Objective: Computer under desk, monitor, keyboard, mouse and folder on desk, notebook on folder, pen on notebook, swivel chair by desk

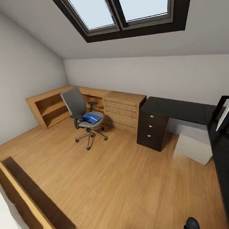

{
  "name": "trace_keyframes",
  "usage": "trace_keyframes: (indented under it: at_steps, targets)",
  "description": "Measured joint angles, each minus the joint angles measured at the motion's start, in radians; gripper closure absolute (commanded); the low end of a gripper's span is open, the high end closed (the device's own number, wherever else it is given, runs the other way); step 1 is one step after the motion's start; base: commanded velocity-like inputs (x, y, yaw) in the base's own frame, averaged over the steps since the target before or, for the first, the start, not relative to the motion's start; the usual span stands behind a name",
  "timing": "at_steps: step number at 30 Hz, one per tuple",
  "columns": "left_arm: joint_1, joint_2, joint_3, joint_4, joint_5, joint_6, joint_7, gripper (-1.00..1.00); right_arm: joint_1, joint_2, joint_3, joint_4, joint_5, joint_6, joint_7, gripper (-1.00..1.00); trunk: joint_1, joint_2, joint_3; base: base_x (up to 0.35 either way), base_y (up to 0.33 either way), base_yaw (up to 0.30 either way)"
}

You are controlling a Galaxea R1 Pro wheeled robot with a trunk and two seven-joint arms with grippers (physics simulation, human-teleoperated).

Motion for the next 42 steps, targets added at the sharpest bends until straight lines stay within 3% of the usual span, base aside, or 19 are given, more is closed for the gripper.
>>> trace_keyframes:
  at_steps: [9, 42]
  targets:
    - [0.0, 0.0, 0.0, 0.0, 0.0, -0.001, 0.0, -1.0, 0.0, -0.002, 0.0, 0.001, 0.0, 0.0, 0.001, 1.0, 0.0, 0.0, 0.007, 0.325, 0.0, 0.116]
    - [0.0, -0.002, -0.002, 0.002, -0.001, -0.003, -0.001, -1.0, 0.0, -0.02, 0.008, 0.01, 0.011, 0.0, 0.012, 1.0, 0.0, 0.0, 0.007, 0.328, -0.001, 0.002]
